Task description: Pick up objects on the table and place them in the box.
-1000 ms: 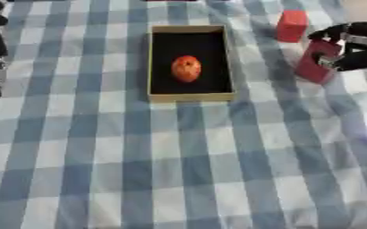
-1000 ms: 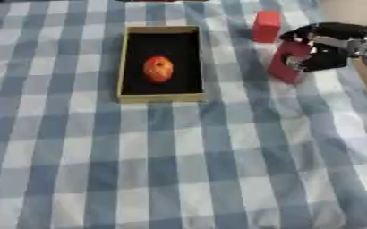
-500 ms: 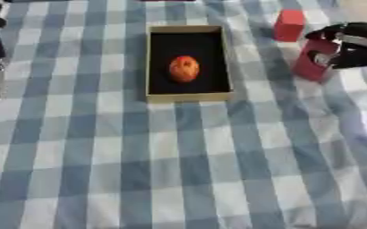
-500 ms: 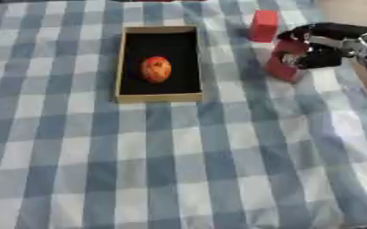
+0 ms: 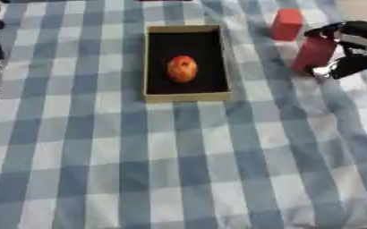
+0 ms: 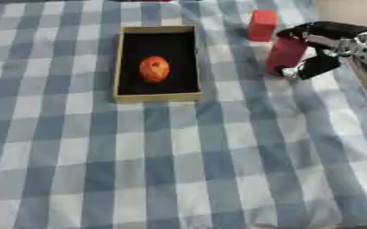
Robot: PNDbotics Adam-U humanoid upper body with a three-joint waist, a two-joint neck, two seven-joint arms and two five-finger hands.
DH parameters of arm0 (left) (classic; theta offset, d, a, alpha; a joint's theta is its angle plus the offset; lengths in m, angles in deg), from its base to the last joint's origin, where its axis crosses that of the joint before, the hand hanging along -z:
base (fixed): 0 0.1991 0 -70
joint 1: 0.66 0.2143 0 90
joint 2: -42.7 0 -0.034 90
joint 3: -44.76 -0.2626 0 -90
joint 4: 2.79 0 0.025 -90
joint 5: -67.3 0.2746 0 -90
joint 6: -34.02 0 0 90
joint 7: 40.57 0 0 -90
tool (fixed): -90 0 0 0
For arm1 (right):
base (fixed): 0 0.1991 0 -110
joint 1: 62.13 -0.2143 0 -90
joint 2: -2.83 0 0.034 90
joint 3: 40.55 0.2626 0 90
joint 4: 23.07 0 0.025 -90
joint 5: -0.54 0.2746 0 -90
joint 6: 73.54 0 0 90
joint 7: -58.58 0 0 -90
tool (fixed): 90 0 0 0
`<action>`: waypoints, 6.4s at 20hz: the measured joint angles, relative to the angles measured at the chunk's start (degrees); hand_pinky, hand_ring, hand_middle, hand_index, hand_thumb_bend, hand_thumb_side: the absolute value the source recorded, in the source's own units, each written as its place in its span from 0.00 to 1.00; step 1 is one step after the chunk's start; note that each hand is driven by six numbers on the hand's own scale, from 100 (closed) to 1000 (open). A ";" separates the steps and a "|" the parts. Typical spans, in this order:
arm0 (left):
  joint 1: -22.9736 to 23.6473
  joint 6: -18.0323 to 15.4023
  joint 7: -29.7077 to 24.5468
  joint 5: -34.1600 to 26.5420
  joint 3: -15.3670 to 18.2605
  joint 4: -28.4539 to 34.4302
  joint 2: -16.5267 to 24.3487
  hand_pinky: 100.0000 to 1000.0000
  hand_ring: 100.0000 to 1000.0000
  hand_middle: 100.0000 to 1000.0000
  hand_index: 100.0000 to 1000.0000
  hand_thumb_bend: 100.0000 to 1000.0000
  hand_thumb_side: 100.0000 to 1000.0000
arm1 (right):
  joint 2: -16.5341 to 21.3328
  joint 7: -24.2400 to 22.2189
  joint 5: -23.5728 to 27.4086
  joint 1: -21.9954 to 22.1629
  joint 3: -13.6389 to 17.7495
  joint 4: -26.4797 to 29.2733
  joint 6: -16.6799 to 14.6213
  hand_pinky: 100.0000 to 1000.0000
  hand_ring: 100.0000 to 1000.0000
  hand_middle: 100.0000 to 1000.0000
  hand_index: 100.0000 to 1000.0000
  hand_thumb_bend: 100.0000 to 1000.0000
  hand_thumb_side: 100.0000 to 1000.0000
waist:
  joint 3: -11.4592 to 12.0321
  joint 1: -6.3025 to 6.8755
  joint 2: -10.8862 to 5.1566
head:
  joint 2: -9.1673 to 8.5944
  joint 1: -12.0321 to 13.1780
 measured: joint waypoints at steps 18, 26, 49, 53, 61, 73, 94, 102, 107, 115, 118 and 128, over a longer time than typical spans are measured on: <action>0.03 -0.15 -1.16 0.01 -0.01 0.00 -0.01 0.69 0.77 0.63 0.60 0.00 0.49 | -0.12 6.05 4.26 0.52 -0.40 3.95 3.06 0.00 0.48 0.54 0.62 0.05 0.00 | 0.23 -0.16 0.09 | 0.00 -0.01; 0.03 -0.27 -1.30 0.01 -0.01 0.00 -0.01 0.69 0.77 0.63 0.60 0.00 0.49 | 1.85 7.30 3.96 -1.45 -0.33 9.95 3.23 0.00 0.48 0.51 0.62 0.11 0.00 | 0.40 -0.43 0.09 | 0.01 0.03; -1.51 -0.63 -1.86 -0.60 -0.23 0.00 -1.50 0.70 0.77 0.63 0.60 0.00 0.49 | -19.08 4.96 -10.82 -17.62 -6.62 0.56 -2.63 0.00 0.49 0.53 0.61 0.16 0.00 | 2.54 -0.19 0.49 | 0.02 -1.28; -1.56 -0.66 -1.89 -0.81 -0.35 0.00 -1.52 0.70 0.77 0.63 0.60 0.00 0.50 | -21.68 8.43 -14.22 -17.38 -5.86 -2.78 -3.21 0.00 0.49 0.52 0.60 0.10 0.00 | 2.69 -0.16 0.73 | 0.02 -1.28; -1.66 -0.85 -2.14 -1.04 -0.38 0.00 -1.98 0.70 0.77 0.63 0.60 0.00 0.50 | -25.18 12.90 -19.65 -17.00 -4.78 -8.05 -3.92 0.01 0.54 0.57 0.63 0.07 0.01 | 2.70 0.02 0.86 | 0.02 -1.46; -1.78 -0.89 -2.41 -1.06 -0.39 0.00 -1.99 0.70 0.77 0.64 0.60 0.00 0.50 | -26.11 9.77 -22.71 -17.43 -3.87 -10.40 -6.67 0.50 0.85 0.85 0.93 0.00 0.59 | 2.55 0.15 0.87 | 0.02 -1.45; -1.76 -1.17 -3.17 -1.05 -0.41 0.00 -1.99 0.70 0.77 0.64 0.60 0.00 0.49 | -24.63 1.87 -23.06 -18.69 -2.55 -2.08 -9.00 0.85 0.99 0.97 1.00 0.25 0.54 | 2.40 -0.19 0.86 | 0.02 -1.45; -1.76 -1.35 -3.40 -1.04 -0.41 0.00 -1.99 0.70 0.77 0.64 0.60 0.00 0.49 | -24.65 -0.54 -19.46 -18.62 -2.09 -2.69 -10.01 0.80 0.97 0.95 1.00 0.12 0.50 | 2.61 -0.18 0.86 | 0.02 -1.48; -1.76 -1.38 -3.47 -1.04 -0.41 0.00 -1.99 0.70 0.77 0.64 0.60 0.00 0.49 | -24.64 -1.47 -17.51 -18.61 -1.98 -1.81 -9.14 0.78 0.95 0.93 1.00 0.06 0.46 | 2.62 -0.18 0.86 | 0.02 -1.49; -0.86 -1.16 -2.80 -0.40 -0.34 0.00 -0.76 0.70 0.77 0.65 0.60 0.00 0.49 | -18.02 -2.22 -14.27 -21.11 0.78 1.98 -7.20 0.84 0.97 0.94 1.00 0.23 0.52 | -0.07 -1.00 0.86 | 0.02 -0.27; -0.83 -1.48 -2.45 0.11 -0.35 0.00 0.79 0.70 0.77 0.65 0.60 0.00 0.48 | -14.22 -3.32 -12.84 -21.15 0.61 1.34 -7.40 0.86 0.98 0.95 1.00 0.37 0.41 | -0.82 -1.05 0.97 | 0.02 0.19; -2.42 -2.17 -0.24 -0.25 -0.76 0.00 5.20 0.70 0.77 0.65 0.60 0.00 0.49 | -0.38 -4.34 -8.50 -17.97 -1.86 -2.31 -8.18 0.90 0.98 0.94 1.00 0.39 0.44 | -1.08 -1.06 2.31 | -0.26 0.08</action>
